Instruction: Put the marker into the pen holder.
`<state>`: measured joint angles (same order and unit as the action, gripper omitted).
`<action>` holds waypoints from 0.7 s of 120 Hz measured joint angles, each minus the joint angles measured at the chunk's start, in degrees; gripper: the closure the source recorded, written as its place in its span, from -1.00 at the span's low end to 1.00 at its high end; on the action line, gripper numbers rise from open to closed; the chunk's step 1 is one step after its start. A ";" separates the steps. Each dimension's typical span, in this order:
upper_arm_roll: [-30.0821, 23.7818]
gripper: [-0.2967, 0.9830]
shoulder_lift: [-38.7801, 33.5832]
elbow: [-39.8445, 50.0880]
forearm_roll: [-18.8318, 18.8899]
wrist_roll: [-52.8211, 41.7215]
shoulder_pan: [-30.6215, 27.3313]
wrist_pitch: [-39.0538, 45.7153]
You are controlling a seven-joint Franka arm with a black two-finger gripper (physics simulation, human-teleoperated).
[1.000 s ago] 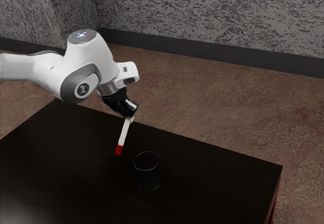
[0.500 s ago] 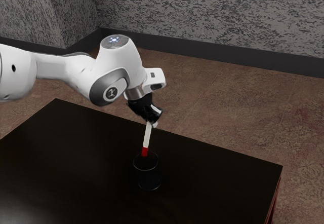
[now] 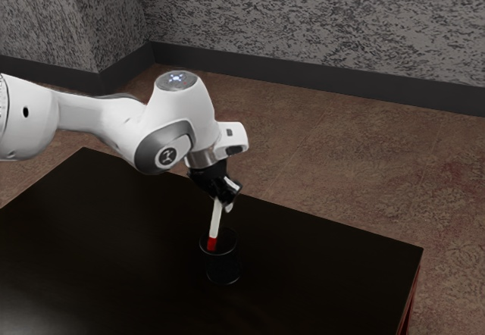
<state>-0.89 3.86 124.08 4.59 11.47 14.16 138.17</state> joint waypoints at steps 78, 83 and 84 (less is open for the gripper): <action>4.65 -0.45 -4.12 -27.07 -1.79 -13.67 2.08 -33.19; 4.88 -0.46 -4.29 -27.82 -1.85 -15.56 1.78 -36.15; 4.92 -0.47 -4.34 -27.93 -1.86 -15.92 1.71 -36.67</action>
<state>4.02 -0.47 96.15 2.73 -4.45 15.87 101.50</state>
